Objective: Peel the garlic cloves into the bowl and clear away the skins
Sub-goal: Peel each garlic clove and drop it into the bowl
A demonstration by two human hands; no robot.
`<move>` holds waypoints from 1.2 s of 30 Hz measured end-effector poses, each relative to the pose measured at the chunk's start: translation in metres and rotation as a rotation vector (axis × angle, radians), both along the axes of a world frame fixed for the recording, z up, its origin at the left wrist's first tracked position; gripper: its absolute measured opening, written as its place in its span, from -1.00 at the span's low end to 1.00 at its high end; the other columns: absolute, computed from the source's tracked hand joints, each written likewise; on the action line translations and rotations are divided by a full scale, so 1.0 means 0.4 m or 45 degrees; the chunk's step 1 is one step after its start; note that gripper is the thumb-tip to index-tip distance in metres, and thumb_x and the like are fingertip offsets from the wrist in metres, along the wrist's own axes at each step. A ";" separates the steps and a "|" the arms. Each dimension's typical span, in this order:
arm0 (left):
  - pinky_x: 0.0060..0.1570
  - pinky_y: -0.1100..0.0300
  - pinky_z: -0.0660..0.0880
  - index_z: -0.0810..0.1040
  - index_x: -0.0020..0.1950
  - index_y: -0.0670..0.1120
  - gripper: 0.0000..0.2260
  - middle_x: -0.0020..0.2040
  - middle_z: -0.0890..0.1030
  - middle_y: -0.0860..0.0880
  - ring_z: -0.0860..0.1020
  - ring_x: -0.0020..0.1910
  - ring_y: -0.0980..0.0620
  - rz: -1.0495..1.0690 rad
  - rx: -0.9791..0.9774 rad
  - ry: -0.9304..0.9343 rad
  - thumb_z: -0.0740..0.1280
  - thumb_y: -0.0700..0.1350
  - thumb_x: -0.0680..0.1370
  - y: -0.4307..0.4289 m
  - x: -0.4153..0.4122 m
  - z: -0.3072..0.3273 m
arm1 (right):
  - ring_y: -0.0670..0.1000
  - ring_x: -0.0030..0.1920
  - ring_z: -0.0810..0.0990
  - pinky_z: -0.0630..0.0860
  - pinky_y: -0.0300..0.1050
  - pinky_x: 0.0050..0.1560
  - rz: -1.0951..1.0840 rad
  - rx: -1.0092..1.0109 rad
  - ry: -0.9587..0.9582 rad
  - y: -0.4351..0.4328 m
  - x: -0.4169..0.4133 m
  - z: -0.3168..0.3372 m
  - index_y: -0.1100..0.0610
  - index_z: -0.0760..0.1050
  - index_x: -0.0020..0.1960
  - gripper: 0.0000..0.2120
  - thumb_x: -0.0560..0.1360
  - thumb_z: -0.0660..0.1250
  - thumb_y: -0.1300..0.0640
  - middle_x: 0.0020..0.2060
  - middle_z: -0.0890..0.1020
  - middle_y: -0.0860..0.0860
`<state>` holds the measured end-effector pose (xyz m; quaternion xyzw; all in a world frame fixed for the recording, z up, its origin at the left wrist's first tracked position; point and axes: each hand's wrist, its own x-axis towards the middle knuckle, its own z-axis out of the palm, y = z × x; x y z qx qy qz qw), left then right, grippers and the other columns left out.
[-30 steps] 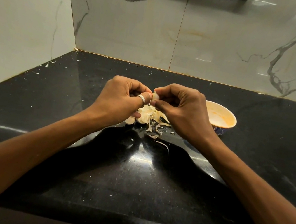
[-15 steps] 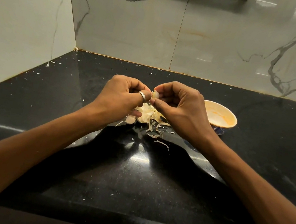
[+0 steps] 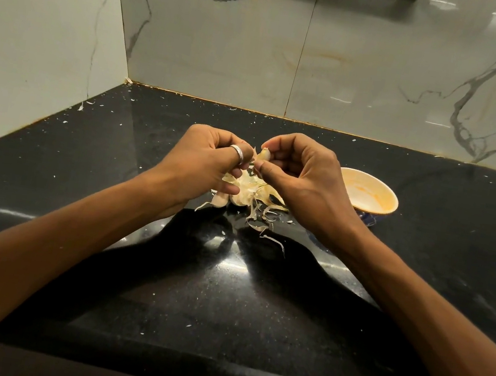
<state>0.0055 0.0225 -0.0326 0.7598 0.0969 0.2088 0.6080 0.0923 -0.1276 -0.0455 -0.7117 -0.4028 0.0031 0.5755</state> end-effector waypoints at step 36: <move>-0.23 -0.10 0.64 0.62 -0.08 0.08 -0.85 -0.25 0.62 0.14 0.60 -0.29 0.02 0.238 0.567 -0.311 0.45 -0.18 0.48 0.029 0.004 -0.023 | 0.05 -0.03 0.70 0.66 -0.04 -0.03 0.183 0.084 0.304 -0.024 0.003 0.026 0.25 0.58 0.18 -0.79 0.57 0.35 0.39 0.03 0.70 0.21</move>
